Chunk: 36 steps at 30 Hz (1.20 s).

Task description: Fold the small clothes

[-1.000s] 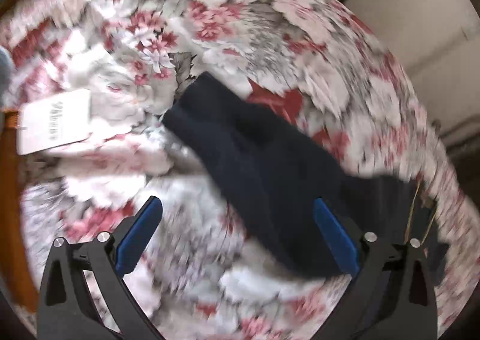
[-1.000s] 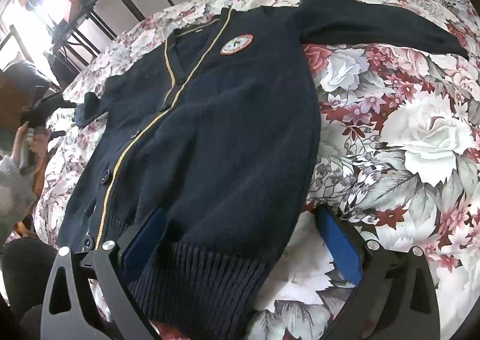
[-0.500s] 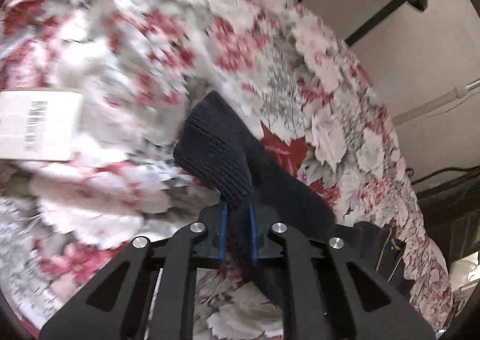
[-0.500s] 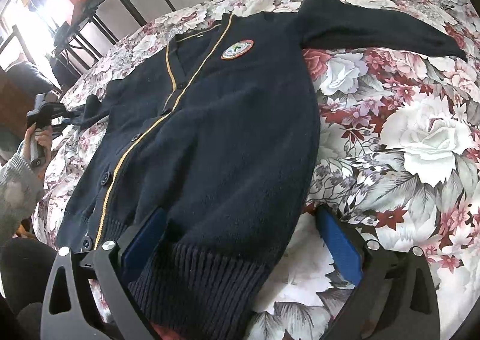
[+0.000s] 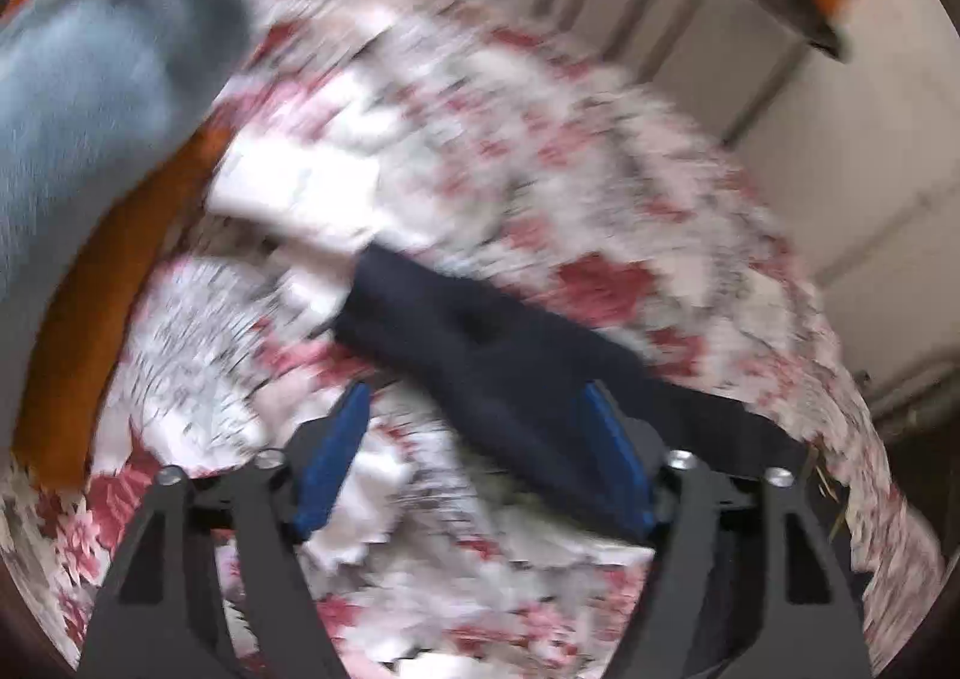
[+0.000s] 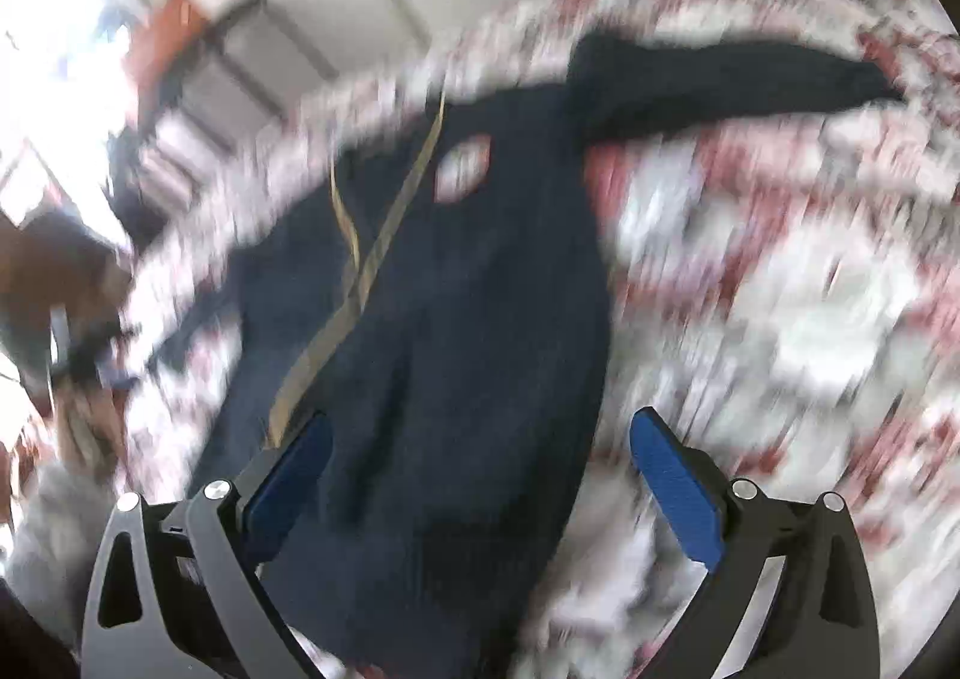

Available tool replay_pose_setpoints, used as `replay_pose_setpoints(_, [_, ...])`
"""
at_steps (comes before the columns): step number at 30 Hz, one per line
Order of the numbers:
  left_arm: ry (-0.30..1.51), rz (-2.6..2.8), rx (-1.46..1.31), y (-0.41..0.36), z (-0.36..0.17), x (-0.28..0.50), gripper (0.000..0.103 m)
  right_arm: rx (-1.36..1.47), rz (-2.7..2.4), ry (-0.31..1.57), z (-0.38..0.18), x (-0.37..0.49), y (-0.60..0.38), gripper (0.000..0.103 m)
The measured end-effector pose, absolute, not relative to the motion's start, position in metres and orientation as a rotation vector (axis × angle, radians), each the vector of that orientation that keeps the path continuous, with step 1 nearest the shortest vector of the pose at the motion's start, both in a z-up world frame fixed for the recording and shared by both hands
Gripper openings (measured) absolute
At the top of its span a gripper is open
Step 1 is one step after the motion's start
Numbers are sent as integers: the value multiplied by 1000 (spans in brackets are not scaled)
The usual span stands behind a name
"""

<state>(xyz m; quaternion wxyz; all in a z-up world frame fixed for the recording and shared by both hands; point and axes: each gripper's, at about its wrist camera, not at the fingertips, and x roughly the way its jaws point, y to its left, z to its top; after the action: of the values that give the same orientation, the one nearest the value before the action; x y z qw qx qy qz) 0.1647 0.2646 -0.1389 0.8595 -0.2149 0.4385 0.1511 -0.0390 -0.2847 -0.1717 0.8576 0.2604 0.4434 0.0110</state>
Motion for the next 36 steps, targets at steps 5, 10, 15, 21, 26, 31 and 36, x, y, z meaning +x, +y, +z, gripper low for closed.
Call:
replay_pose_setpoints(5, [970, 253, -212, 218, -143, 212, 79, 624, -90, 847, -157, 31, -338, 100])
replay_pose_setpoints(10, [1193, 395, -132, 230, -215, 232, 97, 639, -121, 877, -178, 112, -364, 100])
replay_pose_setpoints(15, [1141, 382, 14, 217, -225, 228, 98, 806, -216, 926, -233, 110, -411, 83])
replay_pose_setpoints(21, [1073, 326, -115, 206, -178, 224, 97, 921, -275, 702, -197, 46, -457, 86])
replay_pose_setpoints(26, [1066, 167, -240, 128, -151, 213, 97, 1133, -593, 595, -218, -6, -533, 87])
replay_pose_setpoints(31, [1213, 3, -325, 5, -159, 192, 97, 1209, -585, 536, -230, 14, -551, 86])
replay_pose_setpoints(36, [1404, -82, -428, -93, -193, 160, 97, 1199, -645, 490, -230, 35, -557, 77])
